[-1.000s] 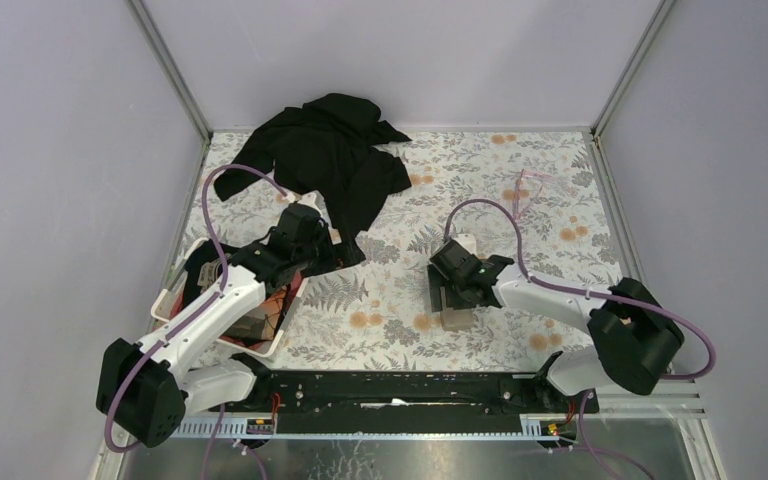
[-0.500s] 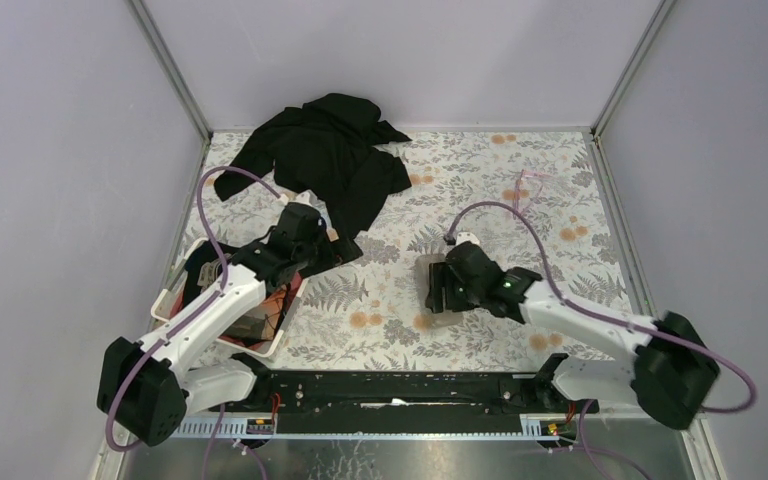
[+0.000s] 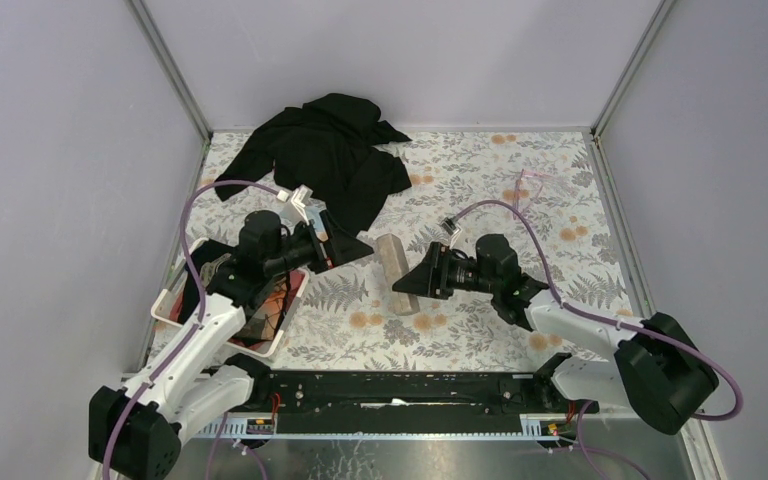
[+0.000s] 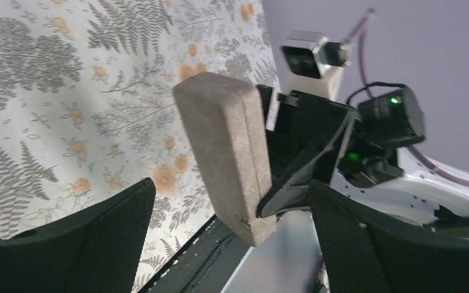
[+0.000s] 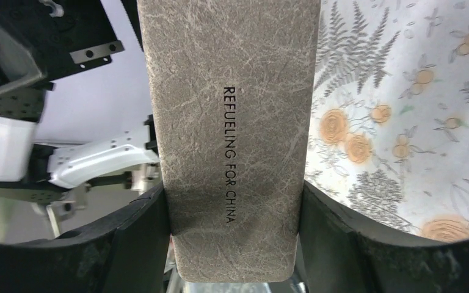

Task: Organize the sunglasses
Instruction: Open the sunglasses case at the center of the board.

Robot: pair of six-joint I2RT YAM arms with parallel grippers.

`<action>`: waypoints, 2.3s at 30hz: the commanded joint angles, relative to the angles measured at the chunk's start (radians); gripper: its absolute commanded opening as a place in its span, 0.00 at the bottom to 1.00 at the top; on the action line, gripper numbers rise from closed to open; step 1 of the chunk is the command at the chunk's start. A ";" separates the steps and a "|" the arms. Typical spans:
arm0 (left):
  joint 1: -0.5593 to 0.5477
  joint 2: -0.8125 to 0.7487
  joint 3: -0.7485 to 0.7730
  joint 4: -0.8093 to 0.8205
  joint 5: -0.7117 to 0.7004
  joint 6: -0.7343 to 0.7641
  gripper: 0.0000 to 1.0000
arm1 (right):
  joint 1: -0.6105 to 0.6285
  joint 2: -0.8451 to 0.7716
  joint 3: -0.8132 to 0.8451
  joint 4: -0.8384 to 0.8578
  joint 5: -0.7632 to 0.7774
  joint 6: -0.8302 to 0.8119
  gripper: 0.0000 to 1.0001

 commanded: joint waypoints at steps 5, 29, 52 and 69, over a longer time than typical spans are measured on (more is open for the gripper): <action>0.011 0.006 -0.084 0.225 0.152 -0.118 0.99 | -0.016 0.041 -0.023 0.448 -0.149 0.292 0.45; 0.011 0.095 -0.117 0.498 0.205 -0.268 0.99 | -0.014 0.266 -0.035 0.977 -0.224 0.624 0.28; 0.011 0.198 -0.110 0.617 0.213 -0.351 0.45 | -0.011 0.364 -0.012 0.970 -0.227 0.619 0.24; 0.023 0.103 -0.145 0.680 0.308 -0.143 0.00 | -0.014 0.477 -0.121 1.225 0.007 1.039 0.18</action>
